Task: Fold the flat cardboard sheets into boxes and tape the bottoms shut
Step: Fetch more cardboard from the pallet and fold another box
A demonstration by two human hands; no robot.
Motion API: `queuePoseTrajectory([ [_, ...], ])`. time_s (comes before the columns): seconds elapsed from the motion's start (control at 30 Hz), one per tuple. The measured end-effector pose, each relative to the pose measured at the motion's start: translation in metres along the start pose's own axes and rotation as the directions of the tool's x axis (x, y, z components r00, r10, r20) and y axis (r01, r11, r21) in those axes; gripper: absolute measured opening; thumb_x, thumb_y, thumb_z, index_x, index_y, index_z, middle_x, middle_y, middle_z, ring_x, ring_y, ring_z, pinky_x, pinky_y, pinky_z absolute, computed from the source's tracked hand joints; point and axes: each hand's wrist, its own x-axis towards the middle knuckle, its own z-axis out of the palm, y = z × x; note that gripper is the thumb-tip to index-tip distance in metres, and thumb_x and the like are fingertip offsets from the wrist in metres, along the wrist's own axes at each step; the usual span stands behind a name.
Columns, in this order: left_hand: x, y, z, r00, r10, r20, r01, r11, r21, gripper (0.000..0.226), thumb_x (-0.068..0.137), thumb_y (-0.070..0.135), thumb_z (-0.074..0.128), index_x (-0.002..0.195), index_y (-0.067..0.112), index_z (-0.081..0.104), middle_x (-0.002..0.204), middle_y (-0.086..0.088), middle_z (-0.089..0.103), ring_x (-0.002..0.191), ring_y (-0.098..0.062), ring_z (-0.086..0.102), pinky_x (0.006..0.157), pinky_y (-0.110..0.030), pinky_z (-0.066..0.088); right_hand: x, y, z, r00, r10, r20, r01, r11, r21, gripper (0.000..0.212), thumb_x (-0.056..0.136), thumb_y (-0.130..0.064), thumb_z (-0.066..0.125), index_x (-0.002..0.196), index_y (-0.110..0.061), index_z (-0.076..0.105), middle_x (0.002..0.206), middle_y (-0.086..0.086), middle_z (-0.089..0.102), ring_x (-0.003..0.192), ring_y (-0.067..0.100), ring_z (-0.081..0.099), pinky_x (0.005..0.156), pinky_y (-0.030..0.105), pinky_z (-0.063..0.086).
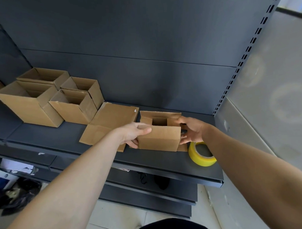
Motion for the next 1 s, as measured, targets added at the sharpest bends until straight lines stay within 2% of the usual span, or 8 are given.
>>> queuePoseTrajectory([
  [0.1, 0.002, -0.002, 0.0, 1.0, -0.002, 0.006, 0.002, 1.0, -0.023, 0.043, 0.088, 0.048, 0.054, 0.13, 0.041, 0.049, 0.141, -0.006, 0.04, 0.111, -0.033, 0.055, 0.082, -0.036, 0.056, -0.004, -0.002, -0.002, 0.998, -0.027, 0.065, 0.021, 0.996, 0.085, 0.074, 0.068, -0.055, 0.074, 0.13, -0.023, 0.048, 0.129, 0.011, 0.049, 0.114, 0.042, 0.051, 0.088, 0.063, 0.047],
  [0.2, 0.003, -0.001, -0.001, 1.0, 0.011, -0.012, -0.011, 1.0, -0.009, 0.032, 0.089, 0.049, 0.052, 0.119, 0.039, 0.049, 0.136, -0.007, 0.039, 0.107, -0.034, 0.057, 0.082, -0.038, 0.057, -0.005, -0.01, 0.004, 1.0, 0.006, 0.03, -0.009, 0.997, 0.079, 0.075, 0.062, -0.078, 0.06, 0.117, -0.028, 0.053, 0.112, 0.006, 0.051, 0.11, 0.044, 0.05, 0.078, 0.062, 0.051],
  [0.43, 0.016, -0.005, 0.011, 0.966, 0.056, -0.253, -0.057, 0.998, 0.006, 0.051, 0.087, 0.041, 0.061, 0.119, 0.025, 0.025, 0.124, 0.0, 0.03, 0.111, -0.021, 0.046, 0.072, -0.032, 0.059, 0.002, -0.004, 0.016, 0.99, -0.02, -0.142, 0.006, 0.994, -0.105, 0.022, 0.092, -0.031, 0.06, 0.113, -0.027, 0.058, 0.124, 0.01, 0.053, 0.106, 0.037, 0.055, 0.091, 0.067, 0.044],
  [0.53, 0.016, -0.007, 0.016, 0.949, 0.117, -0.293, -0.12, 0.993, 0.005, 0.05, 0.089, 0.036, 0.061, 0.123, 0.034, 0.024, 0.126, 0.0, 0.03, 0.109, -0.024, 0.048, 0.07, -0.035, 0.058, 0.003, -0.001, 0.018, 0.983, -0.073, -0.169, 0.047, 0.987, -0.153, 0.021, 0.094, -0.027, 0.058, 0.116, -0.029, 0.057, 0.119, 0.008, 0.057, 0.102, 0.034, 0.059, 0.09, 0.063, 0.047],
  [0.67, 0.02, 0.001, 0.021, 0.946, 0.143, -0.29, -0.129, 0.989, 0.067, 0.019, 0.095, 0.033, 0.053, 0.111, 0.036, 0.043, 0.125, 0.002, 0.04, 0.106, -0.026, 0.049, 0.077, -0.045, 0.056, 0.002, -0.002, 0.022, 0.974, -0.111, -0.197, 0.075, 0.981, -0.179, 0.028, 0.093, -0.027, 0.06, 0.121, -0.028, 0.056, 0.118, 0.008, 0.059, 0.1, 0.033, 0.061, 0.087, 0.058, 0.051],
  [0.83, 0.031, 0.012, 0.023, 0.922, 0.147, -0.359, -0.123, 0.988, 0.088, 0.019, 0.091, 0.028, 0.06, 0.104, 0.023, 0.047, 0.12, 0.006, 0.04, 0.1, -0.021, 0.044, 0.07, -0.033, 0.037, -0.005, 0.004, 0.004, 0.987, -0.099, -0.126, 0.081, 0.986, -0.147, 0.031, 0.094, -0.033, 0.058, 0.124, -0.027, 0.053, 0.125, 0.003, 0.055, 0.105, 0.029, 0.06, 0.091, 0.048, 0.051],
  [0.93, 0.04, 0.015, 0.024, 0.901, 0.16, -0.403, -0.12, 0.985, 0.123, 0.013, 0.089, 0.02, 0.062, 0.086, 0.022, 0.05, 0.119, 0.003, 0.043, 0.1, -0.02, 0.044, 0.076, -0.032, 0.035, -0.017, 0.005, -0.023, 0.984, -0.08, -0.157, 0.009, 0.913, -0.408, 0.028, 0.087, -0.035, 0.067, 0.109, -0.018, 0.061, 0.119, 0.005, 0.061, 0.107, 0.023, 0.059, 0.094, 0.04, 0.048],
  [1.0, 0.045, 0.016, 0.026, 0.888, 0.173, -0.427, -0.131, 0.983, 0.128, 0.02, 0.089, 0.016, 0.062, 0.075, 0.024, 0.049, 0.12, 0.0, 0.047, 0.101, -0.02, 0.046, 0.081, -0.033, 0.035, -0.026, 0.01, -0.04, 0.989, -0.002, -0.149, -0.099, 0.737, -0.668, 0.031, 0.082, -0.03, 0.073, 0.107, -0.015, 0.065, 0.12, 0.005, 0.062, 0.116, 0.023, 0.054, 0.101, 0.039, 0.041],
])
